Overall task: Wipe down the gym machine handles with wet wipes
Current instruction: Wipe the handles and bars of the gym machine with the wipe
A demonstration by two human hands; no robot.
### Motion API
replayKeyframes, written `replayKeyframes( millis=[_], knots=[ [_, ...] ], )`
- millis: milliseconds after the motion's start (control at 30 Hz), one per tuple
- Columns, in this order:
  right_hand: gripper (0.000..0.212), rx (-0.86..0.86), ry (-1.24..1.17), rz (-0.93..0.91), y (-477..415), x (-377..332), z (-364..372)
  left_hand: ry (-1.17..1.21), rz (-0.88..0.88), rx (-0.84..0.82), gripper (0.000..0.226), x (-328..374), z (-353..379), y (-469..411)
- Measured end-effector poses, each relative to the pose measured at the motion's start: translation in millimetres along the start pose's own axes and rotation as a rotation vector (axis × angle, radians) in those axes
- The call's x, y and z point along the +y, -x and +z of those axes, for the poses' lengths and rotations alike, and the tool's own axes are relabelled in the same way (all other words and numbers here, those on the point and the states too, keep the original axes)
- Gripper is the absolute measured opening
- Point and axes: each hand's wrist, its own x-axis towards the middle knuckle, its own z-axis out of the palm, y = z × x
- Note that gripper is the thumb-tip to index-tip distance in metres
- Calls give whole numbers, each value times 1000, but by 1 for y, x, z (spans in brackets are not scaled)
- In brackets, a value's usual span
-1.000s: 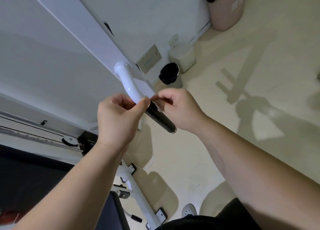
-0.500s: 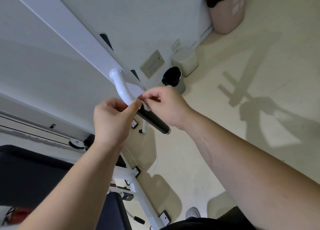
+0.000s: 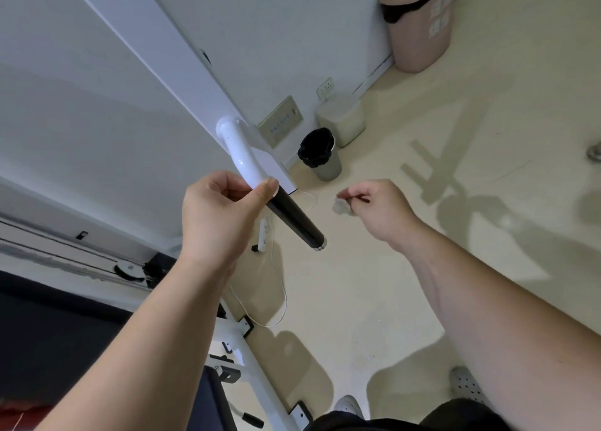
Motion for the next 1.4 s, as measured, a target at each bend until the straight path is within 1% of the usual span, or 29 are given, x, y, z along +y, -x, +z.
replayKeyframes(
  millis=[67, 133, 267, 333, 433, 533, 633, 667, 767, 833, 900, 967, 1033, 1167, 1267, 1400],
  knots=[
    [35, 76, -16, 7, 12, -5, 2, 50, 35, -60, 33, -4, -3, -2],
    [40, 163, -45, 8, 29, -8, 9, 103, 69, -149, 27, -9, -8, -5],
    [39, 284, -73, 31, 63, -7, 30, 232, 120, -316, 14, -21, -17, -19],
    [33, 346, -104, 71, 81, -7, 39, 272, 159, -391, 17, -27, -18, -26],
    [24, 431, -78, 101, 107, -10, 51, 339, 191, -470, 9, -34, -16, -32],
    [18, 510, -37, 144, 125, -11, 59, 378, 206, -511, 13, -40, -15, -40],
    [9, 566, -46, 180, 131, -16, 68, 385, 217, -516, 7, -45, -14, -45],
    [7, 568, -46, 174, 130, -20, 71, 382, 221, -519, 5, -46, -14, -46],
    [13, 564, -71, 124, 118, -38, 78, 343, 274, -515, 7, -50, -12, -49],
    [11, 561, -84, 71, 105, -48, 81, 299, 317, -502, 7, -52, -11, -51],
    [13, 544, -98, 10, 93, -52, 82, 291, 337, -498, 7, -52, -10, -50],
    [15, 541, -100, -3, 83, -50, 83, 317, 329, -495, 7, -52, -7, -47],
    [23, 522, -141, 2, 77, -45, 84, 345, 301, -479, 6, -52, -5, -42],
    [20, 461, -238, -31, 63, -34, 72, 387, 297, -421, 2, -53, -2, -30],
    [22, 392, -258, -128, 51, -34, 54, 433, 316, -353, 5, -57, 4, -25],
    [21, 284, -208, -298, 44, -33, 37, 534, 334, -280, 9, -62, 14, -19]
  ],
)
